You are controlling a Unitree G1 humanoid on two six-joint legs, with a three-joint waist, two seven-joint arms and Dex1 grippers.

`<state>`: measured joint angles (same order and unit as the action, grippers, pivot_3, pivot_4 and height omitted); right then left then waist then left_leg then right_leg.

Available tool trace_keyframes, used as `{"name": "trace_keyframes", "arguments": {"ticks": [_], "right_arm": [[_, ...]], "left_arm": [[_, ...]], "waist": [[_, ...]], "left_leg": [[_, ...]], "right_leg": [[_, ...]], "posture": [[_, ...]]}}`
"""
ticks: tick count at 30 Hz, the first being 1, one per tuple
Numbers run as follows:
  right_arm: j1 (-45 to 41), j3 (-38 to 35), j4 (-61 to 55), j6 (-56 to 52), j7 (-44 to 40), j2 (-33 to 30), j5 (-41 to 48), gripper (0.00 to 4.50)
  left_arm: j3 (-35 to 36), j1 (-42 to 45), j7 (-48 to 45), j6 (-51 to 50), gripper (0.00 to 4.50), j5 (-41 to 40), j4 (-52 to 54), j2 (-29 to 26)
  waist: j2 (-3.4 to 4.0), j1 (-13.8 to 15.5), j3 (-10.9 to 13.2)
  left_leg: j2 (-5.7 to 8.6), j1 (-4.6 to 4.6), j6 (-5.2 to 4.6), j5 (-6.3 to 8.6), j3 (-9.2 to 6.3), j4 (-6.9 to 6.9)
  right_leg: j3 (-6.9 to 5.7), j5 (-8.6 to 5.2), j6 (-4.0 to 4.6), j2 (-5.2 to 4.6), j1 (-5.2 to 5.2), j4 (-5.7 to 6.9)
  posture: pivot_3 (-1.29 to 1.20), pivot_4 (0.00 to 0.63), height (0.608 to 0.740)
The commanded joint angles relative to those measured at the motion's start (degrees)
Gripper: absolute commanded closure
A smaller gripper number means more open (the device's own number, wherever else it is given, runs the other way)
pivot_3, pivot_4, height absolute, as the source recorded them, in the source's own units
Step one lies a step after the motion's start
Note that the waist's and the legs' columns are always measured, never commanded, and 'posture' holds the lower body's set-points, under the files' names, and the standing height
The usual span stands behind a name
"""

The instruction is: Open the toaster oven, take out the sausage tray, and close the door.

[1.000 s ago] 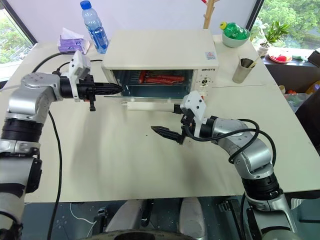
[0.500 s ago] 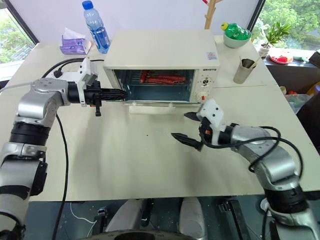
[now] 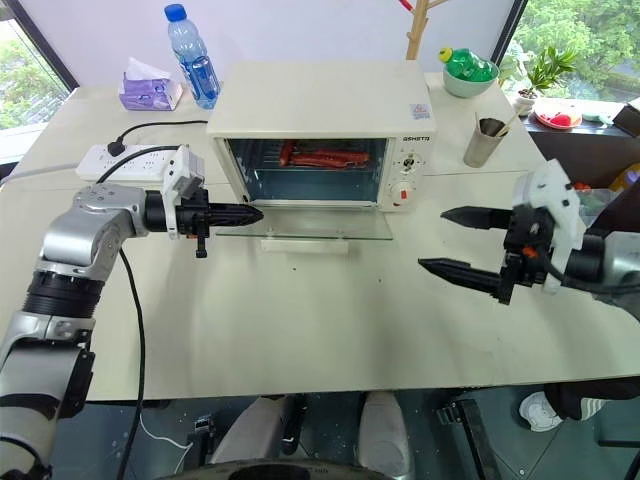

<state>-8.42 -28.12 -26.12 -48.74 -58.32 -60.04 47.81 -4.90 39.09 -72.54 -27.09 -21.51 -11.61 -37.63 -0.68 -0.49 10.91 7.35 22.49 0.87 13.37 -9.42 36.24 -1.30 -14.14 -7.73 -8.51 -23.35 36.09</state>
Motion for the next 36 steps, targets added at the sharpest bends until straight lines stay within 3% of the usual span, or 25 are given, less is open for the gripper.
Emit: {"name": "trace_keyframes", "arguments": {"ticks": [1, 14, 18, 23, 29, 34, 36], "right_arm": [[-2.50, 0.70, 0.58, 1.01, 0.47, -1.22, -0.03, 0.00], [-3.85, 4.79, -0.64, 2.31, 3.44, 0.84, -0.04, 0.00], [-4.19, 5.54, -0.55, 2.71, 3.94, 0.93, -0.15, 0.00], [-5.98, 7.24, -0.47, 3.30, 4.61, 0.96, -0.59, 0.00], [-11.89, 12.81, 0.03, 4.80, 8.96, 3.17, -4.35, 0.00], [-17.11, 19.85, -0.93, 6.86, 12.29, 7.02, -9.09, 0.00], [-21.78, 26.57, 0.15, 9.44, 15.81, 11.58, -14.84, 0.55]], "left_arm": [[-1.93, -2.14, -0.09, 2.97, 4.46, 2.33, 2.19, -0.17], [-5.66, -5.44, 4.78, 12.28, 4.46, 11.16, -4.65, 1.30], [-3.17, -5.43, 3.97, 9.27, 2.69, 8.05, -2.49, 0.23], [5.28, -6.39, 1.64, -2.97, 0.09, -3.14, 7.11, -4.39], [17.06, -4.89, 3.70, -20.44, 0.03, -18.03, 15.95, -10.27], [21.19, -5.49, 7.00, -23.84, 0.03, -21.27, 19.57, -12.96], [21.63, -7.36, 7.96, -22.96, 0.00, -20.71, 20.98, -13.72]], "waist": [[0.01, 0.01, 0.00], [0.03, 0.90, -0.02], [0.04, 1.21, -0.02], [0.02, 0.99, 0.00], [0.02, 0.96, 0.01], [0.03, 0.98, 0.01], [0.03, 0.69, 0.01]], "left_leg": [[0.01, 0.00, 0.00, 0.00, 0.02, -0.02], [0.00, 0.01, 0.00, 0.00, 0.02, -0.01], [-0.03, 0.00, 0.01, -0.01, 0.04, 0.00], [-0.04, 0.09, 0.01, -0.01, 0.04, -0.08], [-0.06, 0.22, 0.01, 0.00, 0.02, -0.10], [-0.06, 0.20, 0.03, -0.01, 0.02, -0.09], [-0.06, 0.19, 0.03, -0.01, 0.02, -0.09]], "right_leg": [[0.01, 0.00, 0.00, -0.02, 0.00, -0.01], [0.00, 0.01, 0.00, -0.02, -0.02, -0.04], [0.00, 0.03, 0.03, 0.00, -0.01, -0.02], [0.01, 0.02, 0.01, 0.01, -0.15, -0.03], [0.00, 0.02, 0.02, 0.02, -0.28, -0.02], [0.01, 0.02, 0.02, 0.03, -0.26, -0.02], [0.01, 0.02, 0.02, 0.03, -0.26, -0.02]], "posture": [[0.00, 0.150, 0.739], [0.00, 0.150, 0.739], [0.00, 0.150, 0.739], [0.00, 0.150, 0.739], [0.00, 0.150, 0.739], [0.00, 0.150, 0.739], [0.00, 0.150, 0.739]]}}
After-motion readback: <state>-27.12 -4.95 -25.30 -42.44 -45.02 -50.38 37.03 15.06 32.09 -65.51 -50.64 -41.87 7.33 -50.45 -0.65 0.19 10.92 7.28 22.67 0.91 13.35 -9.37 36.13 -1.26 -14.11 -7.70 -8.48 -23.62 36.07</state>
